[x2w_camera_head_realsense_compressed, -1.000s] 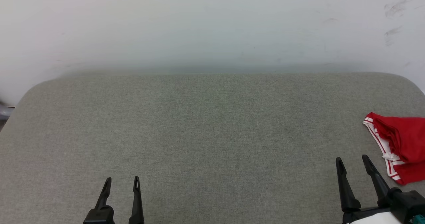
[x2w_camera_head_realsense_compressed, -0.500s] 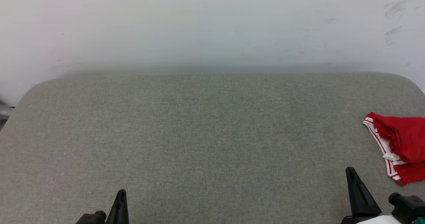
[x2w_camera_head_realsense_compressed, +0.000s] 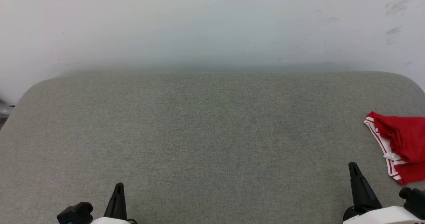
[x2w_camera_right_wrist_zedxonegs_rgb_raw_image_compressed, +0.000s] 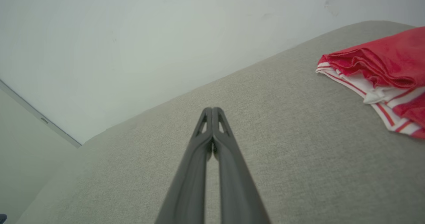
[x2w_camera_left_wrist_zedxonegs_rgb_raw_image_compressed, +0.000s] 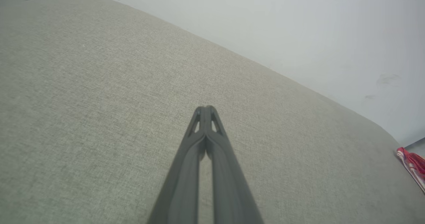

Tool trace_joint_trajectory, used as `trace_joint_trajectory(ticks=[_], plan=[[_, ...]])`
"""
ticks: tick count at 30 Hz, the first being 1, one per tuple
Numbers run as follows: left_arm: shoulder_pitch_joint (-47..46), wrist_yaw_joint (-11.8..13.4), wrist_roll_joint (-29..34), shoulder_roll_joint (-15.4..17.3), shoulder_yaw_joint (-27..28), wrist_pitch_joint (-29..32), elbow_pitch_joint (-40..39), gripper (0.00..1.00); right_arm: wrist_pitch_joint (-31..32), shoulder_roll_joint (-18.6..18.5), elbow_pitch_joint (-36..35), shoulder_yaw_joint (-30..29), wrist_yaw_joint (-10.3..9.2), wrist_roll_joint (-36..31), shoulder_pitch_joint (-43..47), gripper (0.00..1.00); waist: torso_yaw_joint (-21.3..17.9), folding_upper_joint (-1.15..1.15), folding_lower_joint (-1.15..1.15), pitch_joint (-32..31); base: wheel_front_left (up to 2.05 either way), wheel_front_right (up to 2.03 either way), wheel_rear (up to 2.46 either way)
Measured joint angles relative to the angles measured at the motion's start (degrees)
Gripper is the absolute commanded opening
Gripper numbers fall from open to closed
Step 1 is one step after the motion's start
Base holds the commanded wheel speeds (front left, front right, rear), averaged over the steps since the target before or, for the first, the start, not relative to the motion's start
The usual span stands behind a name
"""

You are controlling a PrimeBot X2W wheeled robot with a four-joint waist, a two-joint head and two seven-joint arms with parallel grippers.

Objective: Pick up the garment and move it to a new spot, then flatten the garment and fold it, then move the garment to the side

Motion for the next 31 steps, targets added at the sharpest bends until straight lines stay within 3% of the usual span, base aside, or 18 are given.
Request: trace_joint_trajectory(ticks=[31], plan=[[-5.09, -3.70, -25.96, -0.48, 3.07, 6.17, 2.08, 0.00, 5.54, 0.18, 2.88, -1.18, -0.01, 24.98, -4.28, 0.00, 0.23, 0.00, 0.00, 0.50, 0.00, 0.00, 0.00]])
